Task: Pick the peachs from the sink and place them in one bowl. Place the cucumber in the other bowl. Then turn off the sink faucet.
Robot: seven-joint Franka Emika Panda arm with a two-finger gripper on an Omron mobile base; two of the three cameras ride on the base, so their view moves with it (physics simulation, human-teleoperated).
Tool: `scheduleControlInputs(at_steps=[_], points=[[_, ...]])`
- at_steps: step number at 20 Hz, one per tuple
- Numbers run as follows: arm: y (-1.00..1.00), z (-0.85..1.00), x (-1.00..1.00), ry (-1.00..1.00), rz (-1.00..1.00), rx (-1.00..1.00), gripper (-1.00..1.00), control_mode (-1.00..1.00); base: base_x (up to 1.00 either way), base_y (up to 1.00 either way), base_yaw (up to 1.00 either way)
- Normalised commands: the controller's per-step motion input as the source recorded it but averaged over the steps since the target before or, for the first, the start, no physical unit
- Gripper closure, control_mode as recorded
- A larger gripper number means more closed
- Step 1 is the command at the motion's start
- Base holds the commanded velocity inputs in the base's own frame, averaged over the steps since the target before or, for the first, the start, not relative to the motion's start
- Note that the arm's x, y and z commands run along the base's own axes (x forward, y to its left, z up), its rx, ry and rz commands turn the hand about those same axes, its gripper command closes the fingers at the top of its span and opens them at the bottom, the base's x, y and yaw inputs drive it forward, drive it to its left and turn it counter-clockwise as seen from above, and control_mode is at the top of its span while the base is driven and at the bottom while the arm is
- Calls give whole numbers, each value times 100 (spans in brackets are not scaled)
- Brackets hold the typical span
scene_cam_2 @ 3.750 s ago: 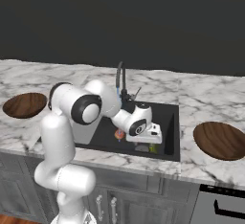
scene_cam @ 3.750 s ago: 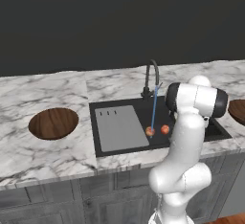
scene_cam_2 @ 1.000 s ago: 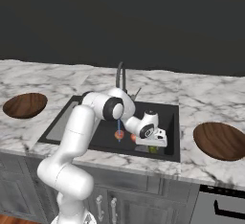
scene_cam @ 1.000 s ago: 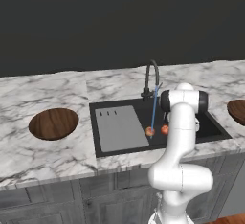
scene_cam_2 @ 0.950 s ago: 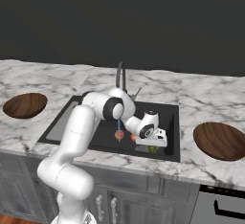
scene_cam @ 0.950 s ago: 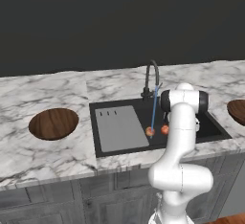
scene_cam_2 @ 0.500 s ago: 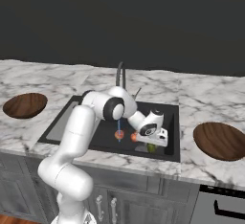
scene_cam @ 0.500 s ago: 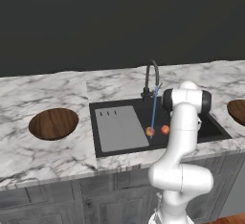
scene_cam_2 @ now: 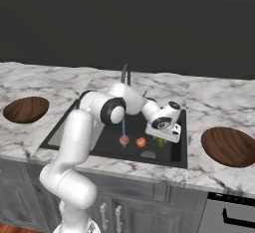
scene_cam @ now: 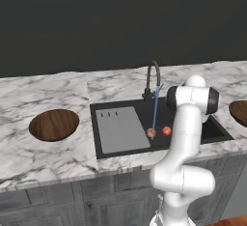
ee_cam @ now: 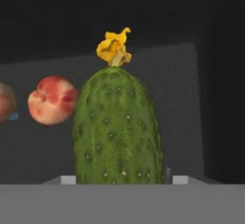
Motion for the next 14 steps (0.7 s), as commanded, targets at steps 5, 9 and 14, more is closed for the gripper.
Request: scheduleControlInputs(at_steps=[5,9,14], points=[[-9,77,-4,-17,0,3,100,-100,0,0,0],[0,83,-15,-19,0,2,100,-100,0,0,0],[3,67,-28,-19,2,0,100,-100,0,0,0]])
